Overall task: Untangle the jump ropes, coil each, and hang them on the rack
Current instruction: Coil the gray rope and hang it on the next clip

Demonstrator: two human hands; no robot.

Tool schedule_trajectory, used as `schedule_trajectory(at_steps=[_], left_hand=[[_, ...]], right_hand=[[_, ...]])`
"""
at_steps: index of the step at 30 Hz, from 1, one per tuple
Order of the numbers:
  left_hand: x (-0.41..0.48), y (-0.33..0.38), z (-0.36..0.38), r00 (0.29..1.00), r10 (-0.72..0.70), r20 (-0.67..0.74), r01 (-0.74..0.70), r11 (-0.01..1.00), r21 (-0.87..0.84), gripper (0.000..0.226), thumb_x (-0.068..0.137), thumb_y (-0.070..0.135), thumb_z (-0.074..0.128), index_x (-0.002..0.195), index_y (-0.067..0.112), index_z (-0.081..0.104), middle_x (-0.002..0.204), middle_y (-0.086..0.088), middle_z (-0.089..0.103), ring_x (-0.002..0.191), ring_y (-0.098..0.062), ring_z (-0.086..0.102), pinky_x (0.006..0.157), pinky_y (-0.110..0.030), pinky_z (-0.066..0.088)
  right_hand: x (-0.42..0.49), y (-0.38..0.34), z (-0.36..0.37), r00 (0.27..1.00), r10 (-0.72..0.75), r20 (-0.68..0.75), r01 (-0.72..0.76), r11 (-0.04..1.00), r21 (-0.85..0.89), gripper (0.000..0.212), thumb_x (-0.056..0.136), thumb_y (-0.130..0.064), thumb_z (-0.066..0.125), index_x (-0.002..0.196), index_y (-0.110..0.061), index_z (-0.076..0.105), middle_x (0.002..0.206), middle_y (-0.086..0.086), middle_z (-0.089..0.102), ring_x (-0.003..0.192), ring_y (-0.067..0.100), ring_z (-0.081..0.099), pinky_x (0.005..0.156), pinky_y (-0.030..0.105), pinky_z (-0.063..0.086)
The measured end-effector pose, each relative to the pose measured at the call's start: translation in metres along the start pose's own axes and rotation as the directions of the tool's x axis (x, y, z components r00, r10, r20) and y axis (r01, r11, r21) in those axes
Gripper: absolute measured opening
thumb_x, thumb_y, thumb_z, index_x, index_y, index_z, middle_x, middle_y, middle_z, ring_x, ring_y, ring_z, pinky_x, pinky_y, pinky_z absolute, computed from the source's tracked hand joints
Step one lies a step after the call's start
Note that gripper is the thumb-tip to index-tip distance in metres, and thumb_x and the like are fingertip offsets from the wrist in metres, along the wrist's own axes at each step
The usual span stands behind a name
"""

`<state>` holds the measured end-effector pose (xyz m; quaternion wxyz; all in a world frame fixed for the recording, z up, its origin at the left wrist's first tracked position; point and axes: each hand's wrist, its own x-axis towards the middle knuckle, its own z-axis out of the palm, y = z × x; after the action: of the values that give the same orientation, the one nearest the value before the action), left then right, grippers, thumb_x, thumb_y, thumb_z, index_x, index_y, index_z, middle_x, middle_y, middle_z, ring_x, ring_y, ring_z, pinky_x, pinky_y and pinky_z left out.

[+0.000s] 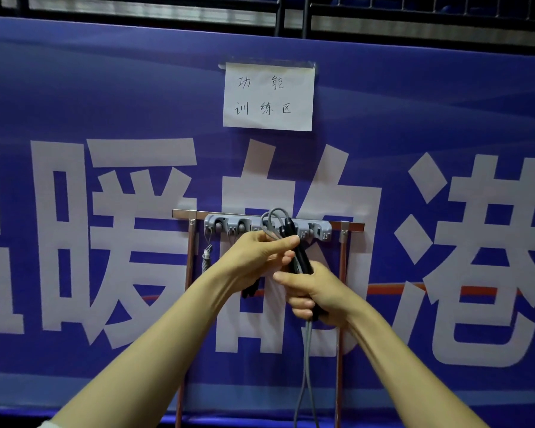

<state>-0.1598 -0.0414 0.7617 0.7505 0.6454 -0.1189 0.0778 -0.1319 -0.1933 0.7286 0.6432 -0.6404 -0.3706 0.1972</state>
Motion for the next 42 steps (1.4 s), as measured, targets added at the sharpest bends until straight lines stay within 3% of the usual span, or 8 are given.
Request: schedule_trajectory(at_steps=[6,11,15,19,28,31,36,42], left_hand=[[-0.007,0.004,0.004,0.982,0.034,0.188,-0.068,0.982,0.174,0.024,0.093,0.02,0.06,0.097,0.0,0.073,0.071,-0.015,0.057,0.052,-0.007,0.05,0.06,-0.017,0.046],[-0.008,0.019,0.007,0.982,0.109,0.156,-0.142,0.964,0.226,0.015,0.089,0.019,0.064,0.085,0.009,0.075,0.101,-0.031,0.053,0.065,-0.018,0.051,0.067,-0.02,0.045],[-0.005,0.034,0.001,0.981,0.114,0.156,-0.16,0.931,0.329,0.019,0.094,0.009,0.058,0.1,-0.007,0.065,0.081,-0.012,0.063,0.055,-0.007,0.046,0.054,-0.013,0.043],[-0.001,0.048,0.003,0.973,0.117,0.198,-0.194,0.878,0.437,0.024,0.094,0.013,0.059,0.102,-0.008,0.066,0.094,-0.025,0.054,0.058,-0.01,0.046,0.06,-0.019,0.043],[0.001,0.037,0.005,0.966,0.26,-0.016,-0.238,0.904,0.354,0.042,0.087,0.038,0.066,0.115,0.008,0.058,0.094,-0.002,0.068,0.059,-0.004,0.048,0.061,-0.018,0.042],[0.0,-0.007,0.006,0.994,0.11,0.021,-0.11,0.928,0.356,0.072,0.083,0.066,0.056,0.126,0.008,0.053,0.092,-0.002,0.065,0.075,-0.01,0.058,0.078,-0.03,0.049],[-0.005,-0.03,-0.014,0.986,-0.042,0.161,0.032,0.998,0.063,0.033,0.1,0.038,0.045,0.098,0.01,0.062,0.062,0.003,0.04,0.051,-0.009,0.034,0.056,-0.023,0.038],[0.0,-0.035,-0.031,0.962,-0.219,0.164,0.195,0.97,0.148,0.034,0.086,0.049,0.057,0.076,0.017,0.056,0.06,0.004,0.034,0.055,-0.009,0.032,0.061,-0.021,0.036]], right_hand=[[-0.009,-0.011,-0.015,0.985,0.106,0.139,-0.109,0.994,0.02,0.009,0.091,-0.014,0.061,0.098,-0.014,0.056,0.059,-0.001,0.034,0.04,0.005,0.03,0.038,0.017,0.03],[-0.011,-0.009,-0.011,0.999,-0.029,0.045,0.03,0.999,-0.023,0.021,0.088,-0.025,0.064,0.101,-0.01,0.057,0.068,0.003,0.05,0.058,0.014,0.048,0.057,0.026,0.047],[-0.017,0.001,-0.008,0.994,-0.065,-0.084,0.028,0.923,-0.385,0.025,0.092,-0.042,0.055,0.088,-0.017,0.059,0.075,-0.001,0.062,0.075,0.013,0.06,0.079,0.034,0.053],[-0.012,-0.002,0.001,0.953,-0.232,-0.193,0.054,0.76,-0.648,0.026,0.098,-0.033,0.05,0.073,-0.024,0.051,0.064,-0.007,0.056,0.057,-0.002,0.052,0.063,0.025,0.044],[0.003,-0.024,0.023,0.94,-0.22,-0.26,0.136,0.942,-0.307,0.027,0.101,-0.015,0.045,0.077,-0.005,0.053,0.063,0.008,0.056,0.048,0.009,0.054,0.044,0.017,0.04],[0.02,-0.033,0.014,0.905,-0.263,-0.335,0.173,0.946,-0.275,0.033,0.1,-0.022,0.047,0.072,-0.008,0.057,0.06,0.005,0.057,0.05,0.01,0.054,0.05,0.022,0.043],[0.042,-0.046,-0.009,0.861,-0.319,-0.396,0.144,0.9,-0.412,0.036,0.097,-0.026,0.052,0.065,-0.012,0.059,0.058,0.007,0.06,0.048,0.016,0.053,0.051,0.03,0.041],[0.035,-0.064,-0.009,0.957,-0.247,-0.155,0.138,0.851,-0.507,0.027,0.099,-0.022,0.049,0.078,-0.005,0.054,0.055,0.005,0.048,0.042,0.006,0.047,0.046,0.015,0.038]])
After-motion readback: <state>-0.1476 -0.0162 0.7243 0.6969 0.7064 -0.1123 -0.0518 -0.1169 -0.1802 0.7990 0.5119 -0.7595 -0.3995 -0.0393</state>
